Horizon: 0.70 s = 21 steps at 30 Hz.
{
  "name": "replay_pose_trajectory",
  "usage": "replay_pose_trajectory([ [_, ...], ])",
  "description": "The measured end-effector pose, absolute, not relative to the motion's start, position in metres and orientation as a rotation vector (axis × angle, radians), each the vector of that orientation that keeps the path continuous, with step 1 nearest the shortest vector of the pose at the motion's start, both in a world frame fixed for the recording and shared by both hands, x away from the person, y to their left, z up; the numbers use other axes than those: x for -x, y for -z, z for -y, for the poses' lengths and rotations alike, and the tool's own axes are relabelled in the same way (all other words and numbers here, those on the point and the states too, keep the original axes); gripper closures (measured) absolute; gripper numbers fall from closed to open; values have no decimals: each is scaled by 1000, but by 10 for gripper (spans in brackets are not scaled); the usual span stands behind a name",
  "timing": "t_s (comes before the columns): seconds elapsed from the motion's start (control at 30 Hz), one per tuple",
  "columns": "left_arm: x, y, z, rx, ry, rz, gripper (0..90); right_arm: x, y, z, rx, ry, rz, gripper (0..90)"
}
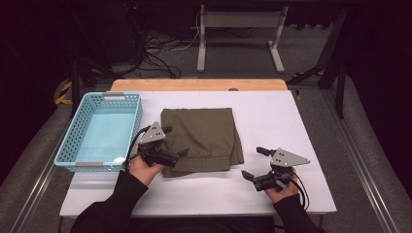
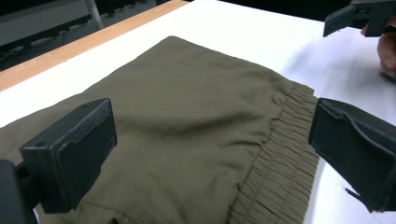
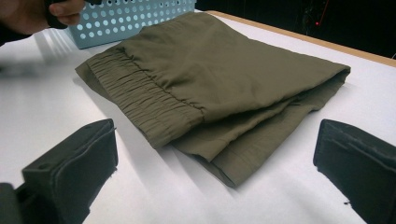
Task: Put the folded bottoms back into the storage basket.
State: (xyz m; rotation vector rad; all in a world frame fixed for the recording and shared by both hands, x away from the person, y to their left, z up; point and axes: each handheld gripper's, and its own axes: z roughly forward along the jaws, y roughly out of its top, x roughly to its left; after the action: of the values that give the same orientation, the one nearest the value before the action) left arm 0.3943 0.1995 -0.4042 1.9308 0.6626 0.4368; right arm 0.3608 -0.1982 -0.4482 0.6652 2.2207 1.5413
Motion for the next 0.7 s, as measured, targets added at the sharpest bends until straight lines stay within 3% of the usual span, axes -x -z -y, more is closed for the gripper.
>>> replay_pose_trajectory([
  [0.7,-430,399,-193,-2010,-439,-824,19,-361,449,197,-661,-1542,-2230,4],
])
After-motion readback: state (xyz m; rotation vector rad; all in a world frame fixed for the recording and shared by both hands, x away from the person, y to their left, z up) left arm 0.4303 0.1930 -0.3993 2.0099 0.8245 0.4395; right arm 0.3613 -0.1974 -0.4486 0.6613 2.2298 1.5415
